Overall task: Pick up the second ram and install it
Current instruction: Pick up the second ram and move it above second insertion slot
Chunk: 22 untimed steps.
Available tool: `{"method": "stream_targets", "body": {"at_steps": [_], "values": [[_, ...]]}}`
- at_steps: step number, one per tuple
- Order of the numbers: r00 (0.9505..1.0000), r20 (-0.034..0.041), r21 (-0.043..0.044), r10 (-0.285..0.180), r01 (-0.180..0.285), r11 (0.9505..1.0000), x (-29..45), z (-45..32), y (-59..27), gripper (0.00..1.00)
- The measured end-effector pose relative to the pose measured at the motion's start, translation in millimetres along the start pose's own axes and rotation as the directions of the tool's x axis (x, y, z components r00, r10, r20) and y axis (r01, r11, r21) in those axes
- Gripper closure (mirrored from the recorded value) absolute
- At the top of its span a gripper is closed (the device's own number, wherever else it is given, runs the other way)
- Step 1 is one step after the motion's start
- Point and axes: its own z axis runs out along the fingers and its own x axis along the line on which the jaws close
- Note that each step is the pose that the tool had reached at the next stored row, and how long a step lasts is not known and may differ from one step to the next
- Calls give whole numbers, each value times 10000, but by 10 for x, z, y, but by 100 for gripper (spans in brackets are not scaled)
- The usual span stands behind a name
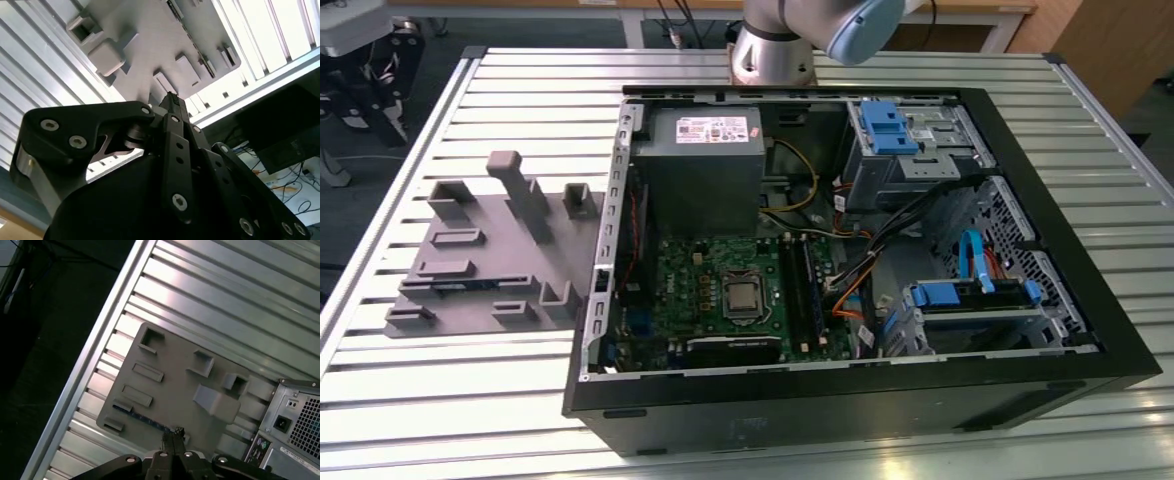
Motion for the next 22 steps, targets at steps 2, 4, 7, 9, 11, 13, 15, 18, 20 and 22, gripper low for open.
{"method": "stream_targets", "body": {"at_steps": [2, 4, 7, 9, 11, 13, 15, 18, 20, 22], "values": [[9996, -9, -2, -265, 265, 9996, 1, 2, 1, 89], [9987, -18, -5, -514, 514, 9987, 4, 4, 2, 89], [9965, -28, -8, -841, 841, 9965, 7, 7, 4, 89], [9951, -33, -10, -986, 986, 9951, 8, 7, 4, 89], [9949, -35, -10, -1009, 1009, 9949, 8, 7, 4, 89], [9949, -34, -10, -1011, 1011, 9949, 8, 7, 4, 89], [9949, -33, -11, -1013, 1013, 9949, 8, 7, 4, 89], [9945, -35, -11, -1042, 1042, 9946, 8, 7, 4, 89], [9939, -36, -12, -1106, 1106, 9939, 8, 7, 4, 89], [9930, -38, -13, -1178, 1178, 9930, 8, 8, 4, 89]]}}
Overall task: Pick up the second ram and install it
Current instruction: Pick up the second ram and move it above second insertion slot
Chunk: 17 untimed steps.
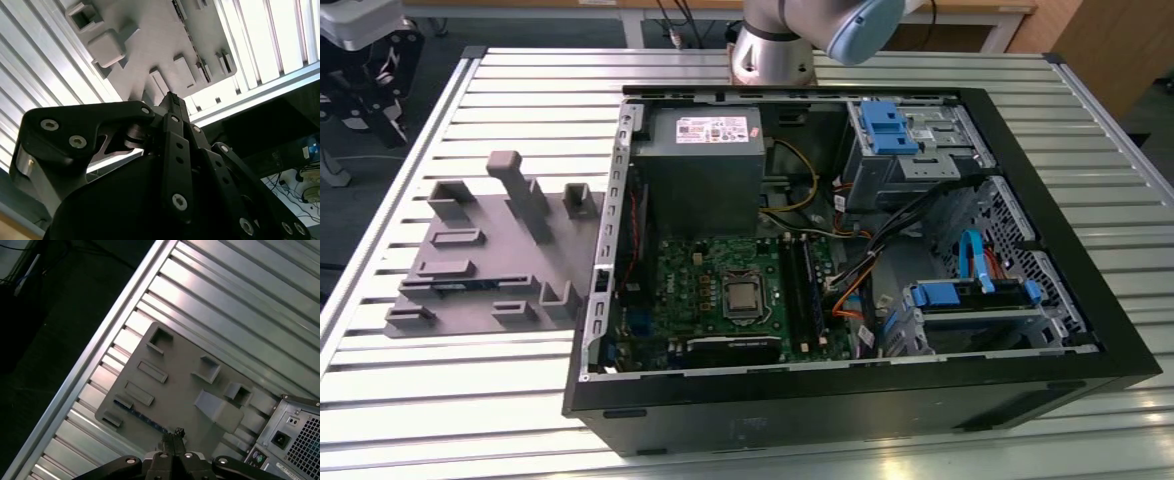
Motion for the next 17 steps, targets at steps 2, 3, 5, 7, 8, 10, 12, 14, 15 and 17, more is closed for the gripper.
{"method": "stream_targets", "body": {"at_steps": [2, 3, 5, 7, 8, 10, 12, 14, 15, 17], "values": [[10000, -3, 0, -73, 73, 10000, 0, 0, 0, 89], [9999, -4, 0, -107, 107, 9999, 0, 0, 0, 89], [9998, -7, -1, -180, 180, 9998, 0, 0, 0, 89], [9997, -9, -2, -254, 254, 9997, 1, 0, 0, 89], [9996, -10, -2, -292, 292, 9996, 1, 0, 0, 89], [9993, -13, -3, -369, 369, 9993, 1, 0, 0, 89], [9990, -15, -4, -446, 446, 9990, 1, 0, 0, 89], [9986, -18, -5, -522, 522, 9986, 1, 0, 0, 89], [9984, -19, -5, -563, 563, 9984, 1, 0, 0, 89], [9979, -22, -6, -647, 647, 9979, 1, 0, 0, 89]]}}
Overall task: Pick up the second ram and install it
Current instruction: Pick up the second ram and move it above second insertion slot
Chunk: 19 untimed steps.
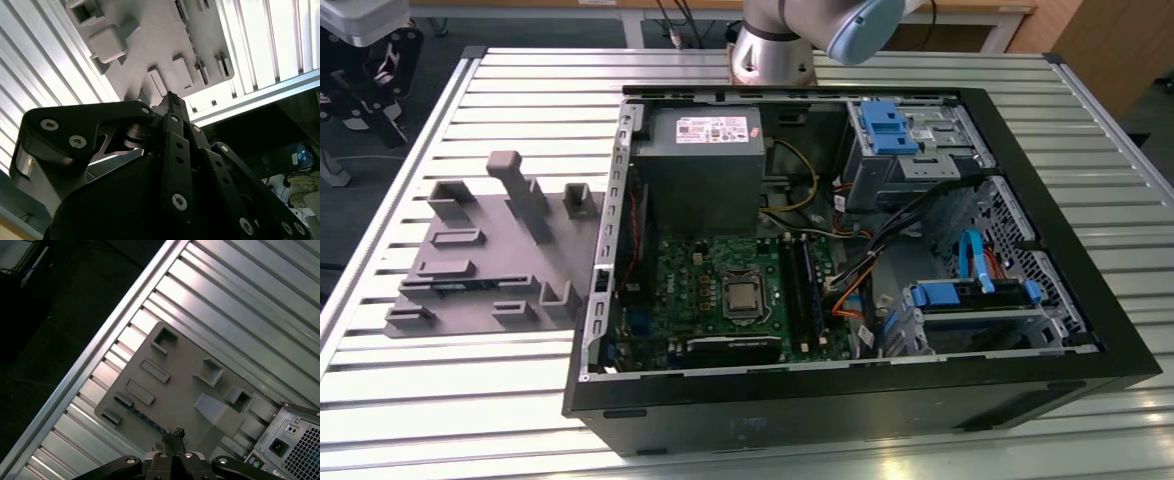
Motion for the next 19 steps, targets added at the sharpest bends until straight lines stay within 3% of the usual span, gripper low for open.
{"method": "stream_targets", "body": {"at_steps": [11, 15, 19], "values": [[9964, -28, -8, -848, 848, 9964, 0, 0, 0, 89], [9901, -48, -16, -1404, 1404, 9901, 2, 1, 0, 89], [9805, -66, -24, -1965, 1965, 9805, 4, 2, 3, 89]]}}
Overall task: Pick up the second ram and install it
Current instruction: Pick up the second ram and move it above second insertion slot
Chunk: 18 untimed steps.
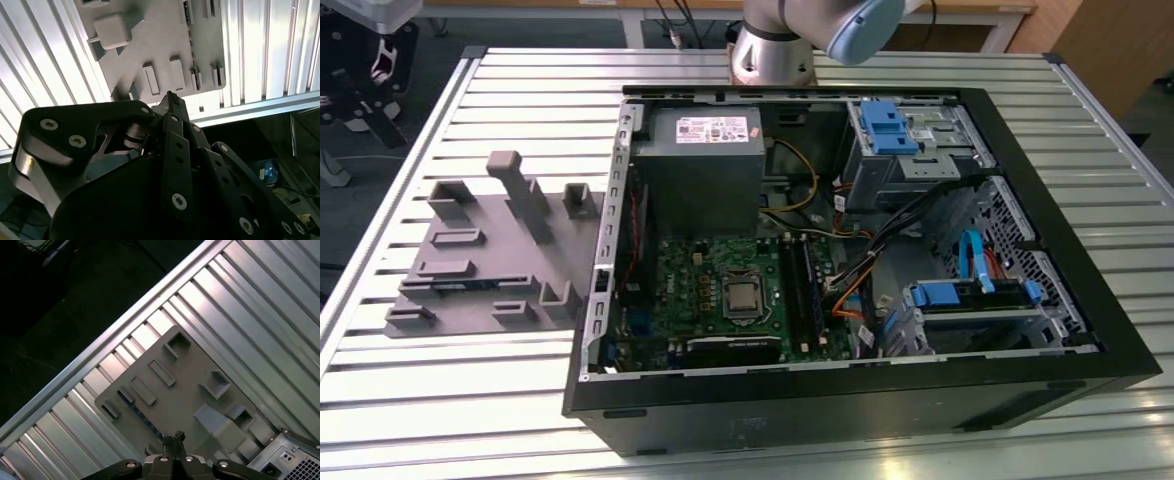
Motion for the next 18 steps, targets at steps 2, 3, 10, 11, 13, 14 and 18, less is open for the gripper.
{"method": "stream_targets", "body": {"at_steps": [2, 3, 10, 11, 13, 14, 18], "values": [[9995, -9, -3, -303, 303, 9995, 1, 1, 1, 89], [9990, -14, -4, -447, 447, 9990, 2, 1, 2, 89], [9899, -46, -15, -1419, 1419, 9899, 8, 3, 8, 89], [9880, -50, -17, -1544, 1544, 9880, 8, 4, 9, 89], [9838, -58, -21, -1791, 1791, 9838, 10, 4, 10, 89], [9815, -62, -23, -1913, 1913, 9815, 11, 4, 11, 89], [9706, -77, -30, -2405, 2405, 9707, 14, 6, 14, 89]]}}
